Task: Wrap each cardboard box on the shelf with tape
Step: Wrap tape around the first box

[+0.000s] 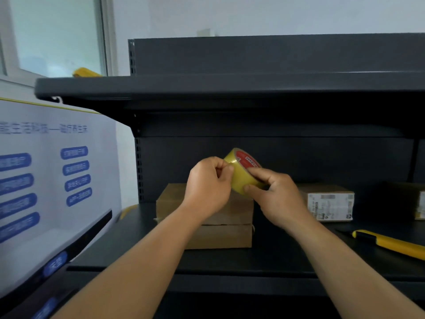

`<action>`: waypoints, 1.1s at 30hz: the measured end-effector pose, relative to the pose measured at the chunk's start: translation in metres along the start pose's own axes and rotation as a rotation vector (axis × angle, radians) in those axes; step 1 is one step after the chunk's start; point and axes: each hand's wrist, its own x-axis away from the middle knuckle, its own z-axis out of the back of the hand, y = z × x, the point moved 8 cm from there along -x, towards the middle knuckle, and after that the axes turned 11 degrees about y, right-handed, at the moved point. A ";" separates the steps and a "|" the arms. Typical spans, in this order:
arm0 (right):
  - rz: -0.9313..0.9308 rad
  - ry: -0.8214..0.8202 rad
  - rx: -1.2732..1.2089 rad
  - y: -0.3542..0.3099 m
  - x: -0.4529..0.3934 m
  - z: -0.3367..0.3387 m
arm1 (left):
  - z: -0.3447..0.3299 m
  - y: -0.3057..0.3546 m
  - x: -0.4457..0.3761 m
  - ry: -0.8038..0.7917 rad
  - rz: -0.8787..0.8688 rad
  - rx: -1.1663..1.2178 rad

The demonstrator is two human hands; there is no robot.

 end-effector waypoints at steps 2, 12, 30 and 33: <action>0.023 -0.021 -0.003 -0.005 0.001 -0.010 | 0.009 -0.001 0.000 0.033 -0.065 -0.085; 0.120 -0.097 0.024 -0.026 0.001 -0.050 | 0.049 -0.011 0.001 0.233 -0.292 -0.135; 0.170 -0.139 0.144 -0.029 -0.002 -0.074 | 0.067 -0.023 -0.014 0.191 -0.258 -0.247; 0.198 -0.154 0.135 -0.035 -0.003 -0.075 | 0.071 -0.025 -0.019 0.167 -0.247 -0.251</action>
